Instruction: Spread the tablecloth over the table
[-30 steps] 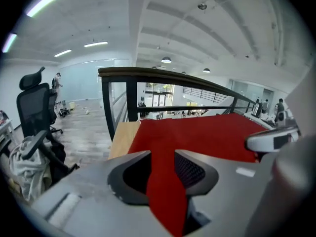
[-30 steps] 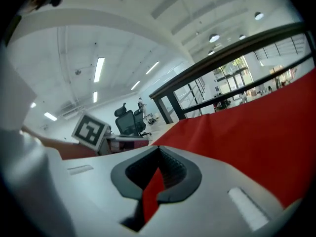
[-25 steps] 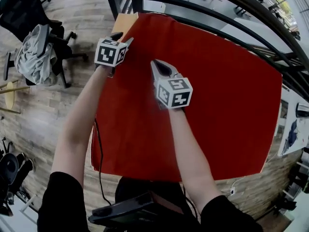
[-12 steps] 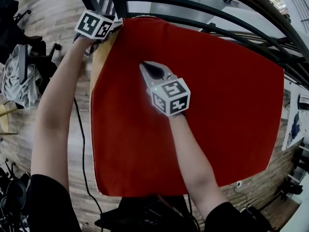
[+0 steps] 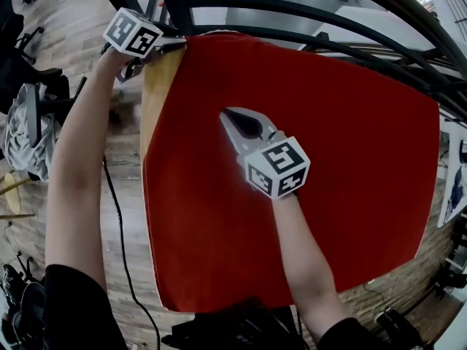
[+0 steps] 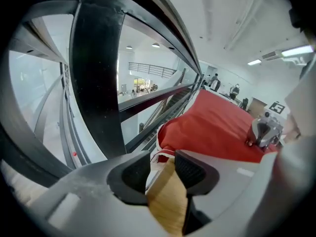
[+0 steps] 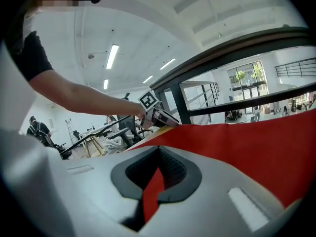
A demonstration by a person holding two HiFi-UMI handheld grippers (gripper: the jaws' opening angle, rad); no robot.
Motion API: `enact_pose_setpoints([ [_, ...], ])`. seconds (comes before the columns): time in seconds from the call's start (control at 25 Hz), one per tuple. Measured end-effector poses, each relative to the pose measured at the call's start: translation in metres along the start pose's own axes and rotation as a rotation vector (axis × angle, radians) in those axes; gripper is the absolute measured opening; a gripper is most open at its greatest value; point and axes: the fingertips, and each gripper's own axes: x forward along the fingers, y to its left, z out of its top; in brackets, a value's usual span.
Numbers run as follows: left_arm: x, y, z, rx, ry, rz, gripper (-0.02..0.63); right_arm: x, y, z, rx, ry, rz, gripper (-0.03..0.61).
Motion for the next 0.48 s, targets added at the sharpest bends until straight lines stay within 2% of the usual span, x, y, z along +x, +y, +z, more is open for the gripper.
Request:
enact_pose_setpoints([
  [0.12, -0.001, -0.002, 0.001, -0.013, 0.012, -0.067, 0.198, 0.001, 0.001, -0.001, -0.012, 0.001, 0.006, 0.011],
  [0.24, 0.001, -0.001, -0.001, 0.001, 0.057, -0.093, 0.247, 0.000, 0.004, -0.004, -0.030, 0.010, 0.012, 0.011],
  [0.36, 0.010, -0.004, -0.003, 0.034, 0.130, -0.137, 0.248, -0.003, 0.004, -0.004, -0.016, 0.001, 0.014, 0.009],
  [0.48, 0.014, -0.009, -0.005, 0.038, 0.175, -0.209, 0.192, -0.002, 0.004, -0.002, -0.008, -0.012, 0.022, 0.009],
])
